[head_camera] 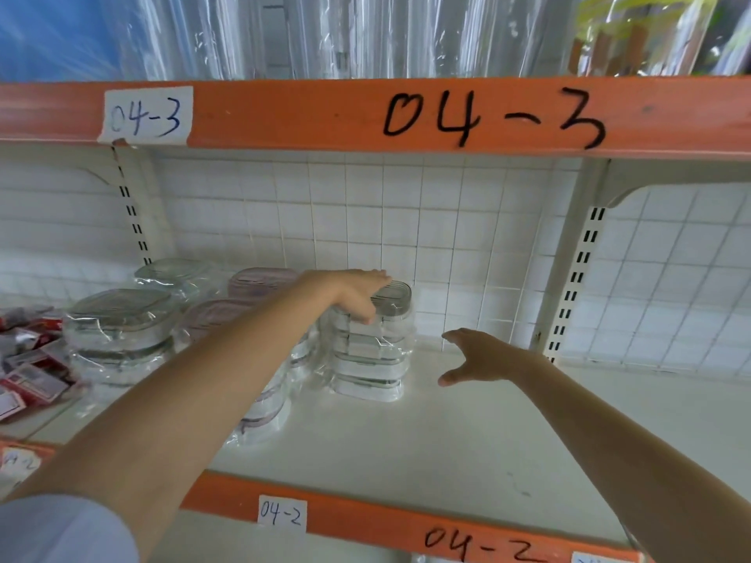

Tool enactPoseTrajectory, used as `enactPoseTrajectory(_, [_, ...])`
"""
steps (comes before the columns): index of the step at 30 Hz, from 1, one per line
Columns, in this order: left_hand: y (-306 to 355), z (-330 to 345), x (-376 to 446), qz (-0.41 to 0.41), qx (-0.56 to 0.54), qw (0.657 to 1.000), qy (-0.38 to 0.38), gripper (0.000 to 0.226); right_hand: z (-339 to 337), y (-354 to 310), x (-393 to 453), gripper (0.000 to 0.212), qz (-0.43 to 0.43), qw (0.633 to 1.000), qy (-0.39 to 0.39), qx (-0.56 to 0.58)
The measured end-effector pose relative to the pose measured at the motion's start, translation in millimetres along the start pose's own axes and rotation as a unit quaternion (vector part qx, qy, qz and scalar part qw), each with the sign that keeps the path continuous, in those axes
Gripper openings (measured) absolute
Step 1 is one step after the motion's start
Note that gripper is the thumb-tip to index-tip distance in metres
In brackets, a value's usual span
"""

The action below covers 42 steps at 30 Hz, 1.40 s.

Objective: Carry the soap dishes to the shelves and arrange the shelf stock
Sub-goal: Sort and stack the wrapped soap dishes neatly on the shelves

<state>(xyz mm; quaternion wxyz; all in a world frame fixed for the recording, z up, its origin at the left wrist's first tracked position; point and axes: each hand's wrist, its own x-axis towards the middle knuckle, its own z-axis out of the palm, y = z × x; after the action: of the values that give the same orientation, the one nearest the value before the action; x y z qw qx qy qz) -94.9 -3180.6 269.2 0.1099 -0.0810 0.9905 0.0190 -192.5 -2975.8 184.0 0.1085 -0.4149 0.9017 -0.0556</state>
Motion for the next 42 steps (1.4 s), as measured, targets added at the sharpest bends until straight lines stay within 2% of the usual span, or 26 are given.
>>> enactPoseTrajectory(6, [19.4, 13.3, -31.0, 0.034, 0.061, 0.991, 0.118, 0.068, 22.6, -12.8, -11.7, 0.061, -0.03, 0.995, 0.03, -0.09])
enactPoseTrajectory(13, [28.1, 41.2, -73.8, 0.085, 0.128, 0.961, 0.231, 0.04, 41.6, -39.5, -53.5, 0.051, -0.034, 0.994, 0.055, -0.085])
enactPoseTrajectory(19, [15.6, 56.9, -107.2, 0.093, 0.13, 0.969, 0.187, 0.054, 48.0, -73.0, -97.6, 0.057, 0.014, 0.995, 0.08, -0.062])
enactPoseTrajectory(24, [13.2, 86.9, -154.9, 0.115, 0.112, 0.973, 0.169, 0.043, 67.9, -108.0, -139.2, 0.057, 0.036, 0.995, 0.066, -0.065])
enactPoseTrajectory(35, [-3.2, 190.3, -238.9, 0.123, 0.096, 0.987, 0.041, 0.029, 133.1, -180.4, -196.9, 0.049, 0.018, 0.998, 0.022, -0.061])
enactPoseTrajectory(42, [-26.7, 264.5, -230.6, 0.097, 0.04, 0.994, -0.033, 0.042, 201.3, -191.0, -179.6, 0.06, -0.001, 0.998, -0.037, -0.043])
